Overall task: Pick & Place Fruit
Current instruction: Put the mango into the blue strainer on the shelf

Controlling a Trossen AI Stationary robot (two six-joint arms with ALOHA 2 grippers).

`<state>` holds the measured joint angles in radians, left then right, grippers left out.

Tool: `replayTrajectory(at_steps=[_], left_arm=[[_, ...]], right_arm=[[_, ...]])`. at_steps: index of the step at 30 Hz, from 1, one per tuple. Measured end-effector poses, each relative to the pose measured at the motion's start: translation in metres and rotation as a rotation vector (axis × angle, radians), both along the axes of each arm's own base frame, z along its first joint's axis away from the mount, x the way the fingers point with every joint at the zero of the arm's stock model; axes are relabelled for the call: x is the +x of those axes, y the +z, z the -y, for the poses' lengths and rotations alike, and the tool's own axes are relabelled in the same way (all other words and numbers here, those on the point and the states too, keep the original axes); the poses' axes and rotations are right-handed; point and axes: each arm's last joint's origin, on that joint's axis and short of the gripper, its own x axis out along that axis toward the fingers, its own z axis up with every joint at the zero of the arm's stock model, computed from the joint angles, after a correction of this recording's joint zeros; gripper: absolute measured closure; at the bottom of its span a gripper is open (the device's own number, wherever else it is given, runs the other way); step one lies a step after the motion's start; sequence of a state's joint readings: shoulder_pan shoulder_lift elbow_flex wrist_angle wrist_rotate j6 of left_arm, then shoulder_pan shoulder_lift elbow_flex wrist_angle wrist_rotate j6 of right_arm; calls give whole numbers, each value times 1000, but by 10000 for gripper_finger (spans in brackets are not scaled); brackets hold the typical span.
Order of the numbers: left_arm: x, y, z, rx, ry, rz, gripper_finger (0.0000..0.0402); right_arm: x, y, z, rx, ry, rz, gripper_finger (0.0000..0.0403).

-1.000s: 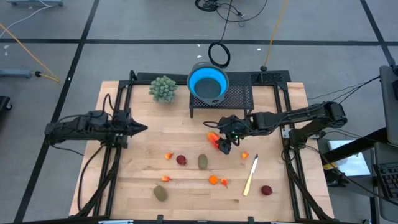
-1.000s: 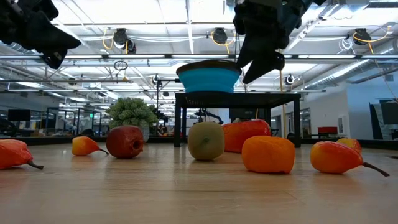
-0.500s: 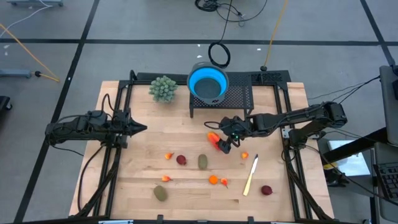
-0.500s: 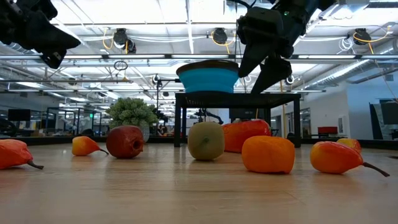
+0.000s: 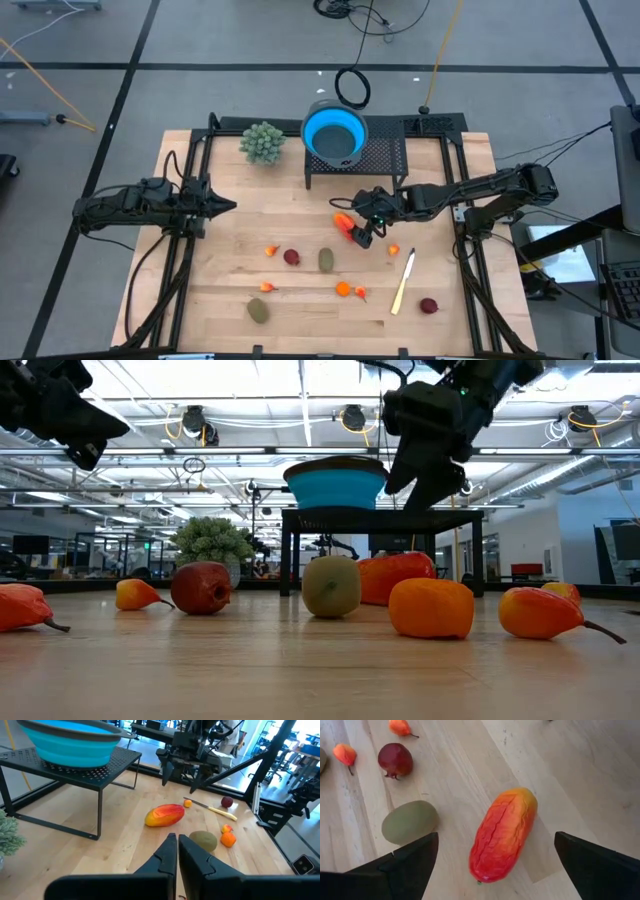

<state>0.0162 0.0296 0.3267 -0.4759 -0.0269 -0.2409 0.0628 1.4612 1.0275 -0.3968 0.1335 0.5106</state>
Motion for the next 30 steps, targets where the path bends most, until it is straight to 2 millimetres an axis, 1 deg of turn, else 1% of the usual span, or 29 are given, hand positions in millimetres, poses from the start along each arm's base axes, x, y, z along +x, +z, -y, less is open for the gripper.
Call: replayTrajectory(at_steps=[4,6,11,14,18,21,24,30], left_arm=[[0,0,0,0,0,0,399],[0,0,0,0,0,0,398],[0,0,0,1,0,0,384],[0,0,0,1,1,0,384],[0,0,0,1,1,1,393],[0,0,0,1,1,0,400],[0,0,0,-1,1,0,394],[0,0,0,-2,2,1,383]], right_arm=[[-2,-14,-1,-1,6,35,10],[-4,-21,-1,-28,5,50,9],[-6,-29,0,-51,27,63,10],[-8,-34,1,-77,20,49,10],[-4,-41,1,-94,6,36,10],[4,-47,-1,-83,30,68,10],[8,-57,-2,-87,38,49,10],[11,-68,-1,-113,23,6,10]])
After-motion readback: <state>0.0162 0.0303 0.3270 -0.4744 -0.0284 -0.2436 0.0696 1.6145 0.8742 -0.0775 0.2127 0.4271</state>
